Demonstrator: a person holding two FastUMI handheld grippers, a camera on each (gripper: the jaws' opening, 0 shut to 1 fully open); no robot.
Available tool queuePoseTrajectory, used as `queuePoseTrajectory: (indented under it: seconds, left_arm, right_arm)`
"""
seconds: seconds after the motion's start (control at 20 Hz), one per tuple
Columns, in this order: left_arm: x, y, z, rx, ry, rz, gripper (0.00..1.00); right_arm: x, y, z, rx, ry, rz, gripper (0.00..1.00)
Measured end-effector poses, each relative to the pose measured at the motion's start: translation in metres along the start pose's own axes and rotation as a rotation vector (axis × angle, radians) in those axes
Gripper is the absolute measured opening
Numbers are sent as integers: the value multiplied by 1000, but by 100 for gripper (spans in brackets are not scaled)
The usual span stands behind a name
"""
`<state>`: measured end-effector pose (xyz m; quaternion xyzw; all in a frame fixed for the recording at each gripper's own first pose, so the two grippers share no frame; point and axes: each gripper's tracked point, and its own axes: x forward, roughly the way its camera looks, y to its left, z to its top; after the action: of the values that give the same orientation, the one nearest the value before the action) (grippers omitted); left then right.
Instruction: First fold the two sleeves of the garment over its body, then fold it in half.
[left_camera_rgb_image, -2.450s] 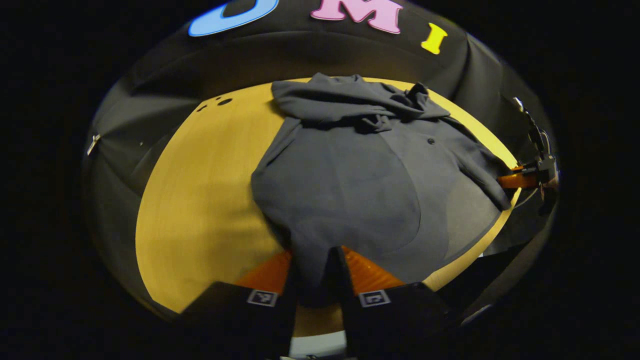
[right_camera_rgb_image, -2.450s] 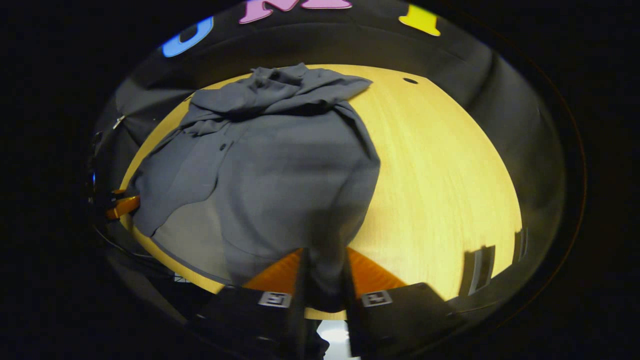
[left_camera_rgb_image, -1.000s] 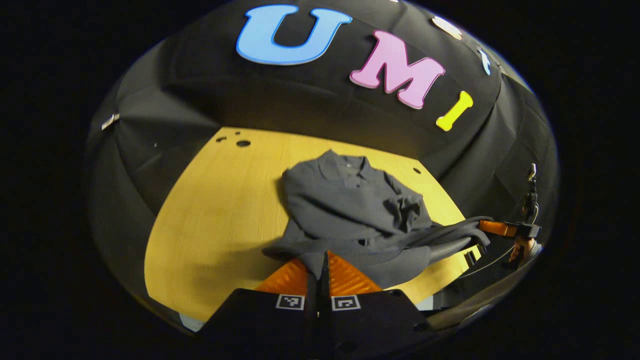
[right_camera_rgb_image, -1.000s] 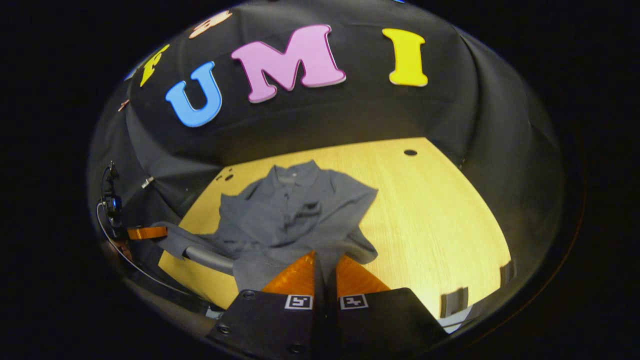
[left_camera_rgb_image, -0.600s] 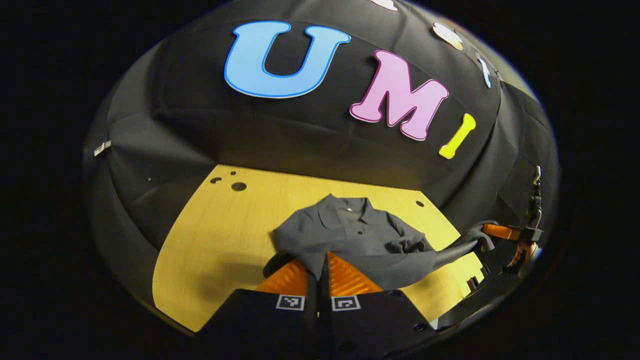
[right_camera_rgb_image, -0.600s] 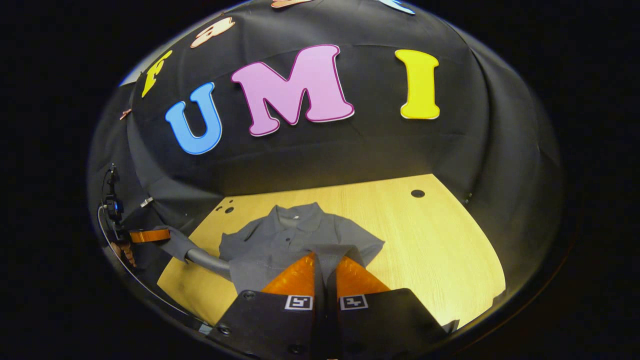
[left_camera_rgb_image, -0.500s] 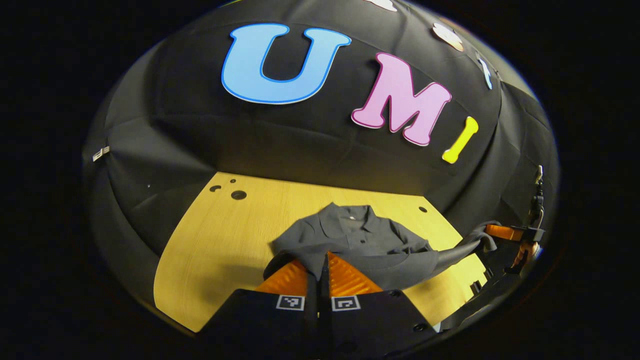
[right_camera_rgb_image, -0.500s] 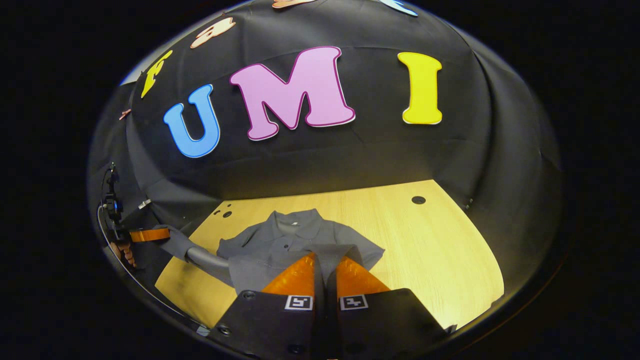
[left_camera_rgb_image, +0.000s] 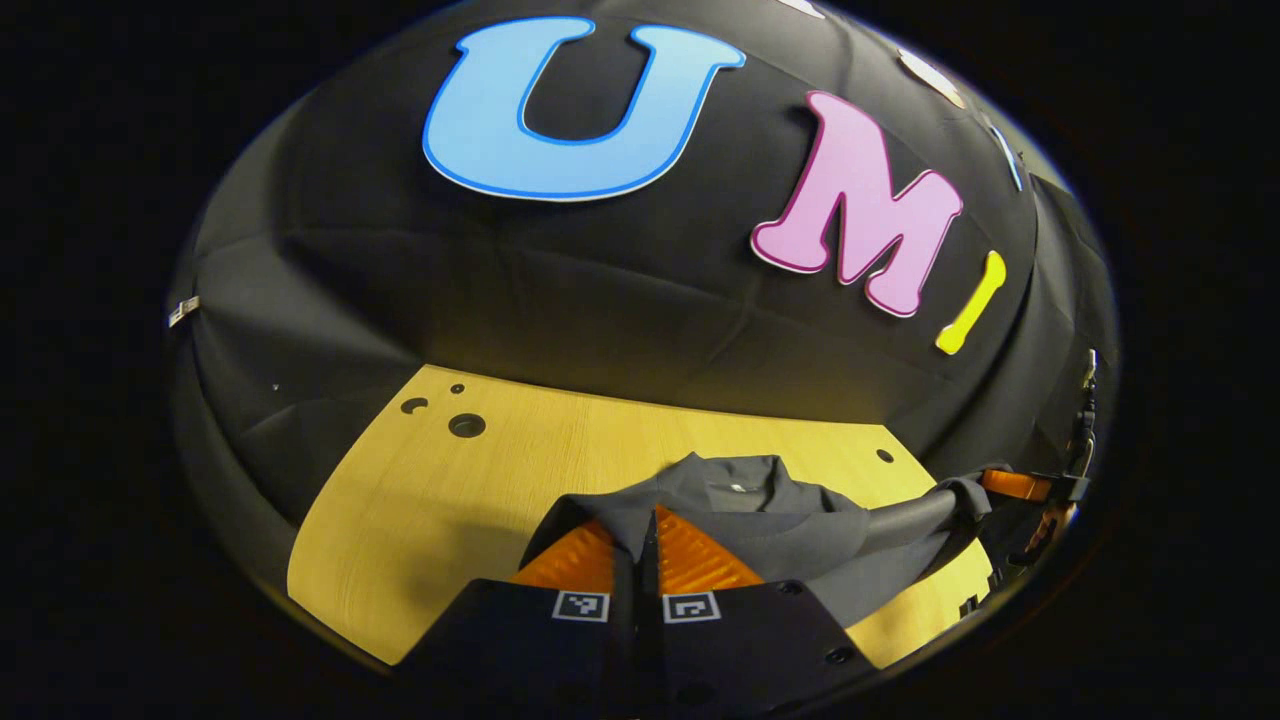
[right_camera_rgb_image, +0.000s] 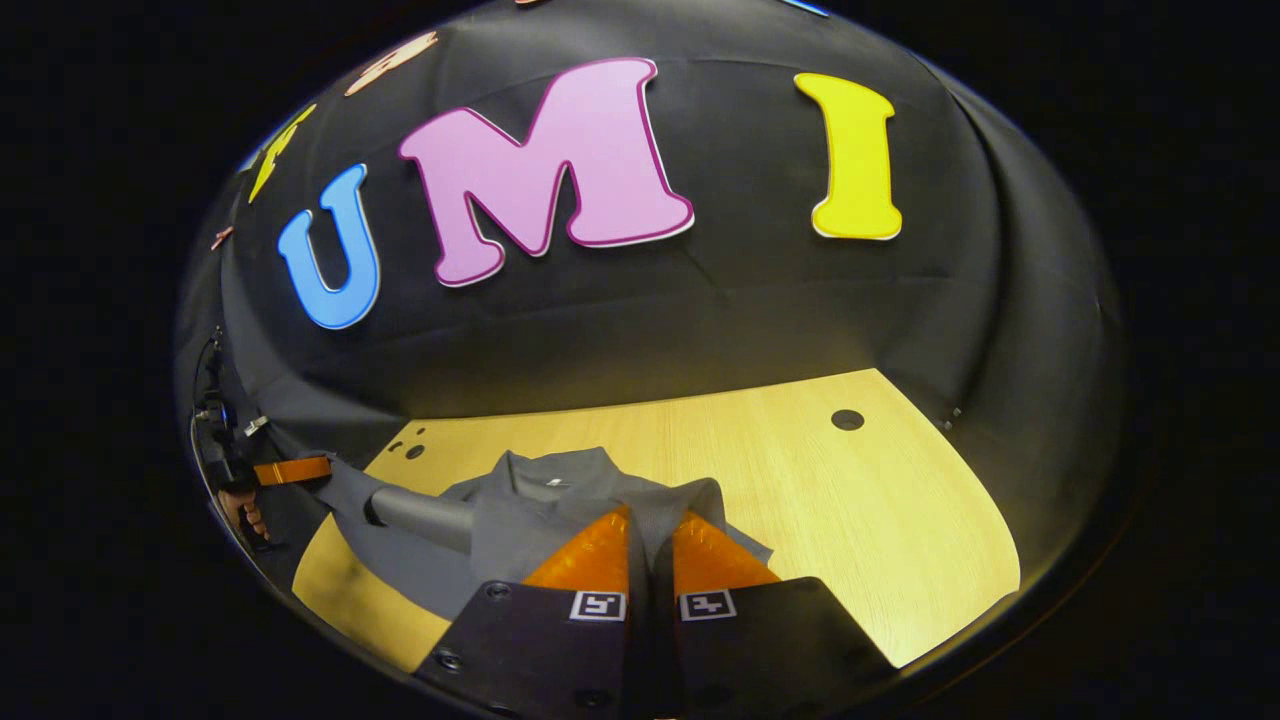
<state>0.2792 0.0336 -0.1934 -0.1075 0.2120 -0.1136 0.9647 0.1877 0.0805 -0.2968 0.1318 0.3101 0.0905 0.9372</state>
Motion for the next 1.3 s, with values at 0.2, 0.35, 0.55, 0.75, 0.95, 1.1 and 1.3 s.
queuePoseTrajectory:
  seconds: [0.2, 0.35, 0.55, 0.75, 0.95, 1.1, 1.3]
  left_arm:
    - [41, 6, -2, -4, 8, 31, 5]
    - [72, 12, -18, -32, 26, 62, 5]
    - [111, 25, -35, -15, 52, 96, 5]
    - [136, 35, -57, 5, 101, 121, 9]
    - [151, 41, -79, 28, 150, 144, 6]
    - [158, 44, -95, 35, 191, 161, 5]
    - [162, 46, -108, 53, 220, 170, 5]
  right_arm:
    - [45, -12, -7, 22, 12, -4, 5]
    - [77, -21, -24, 19, 39, 1, 5]
    - [112, -30, -45, 11, 70, 9, 5]
    - [141, -37, -68, 17, 107, 9, 5]
    - [158, -42, -91, 26, 158, -6, 5]
    - [168, -45, -102, 22, 185, -19, 5]
    - [173, -49, -113, 32, 221, -32, 5]
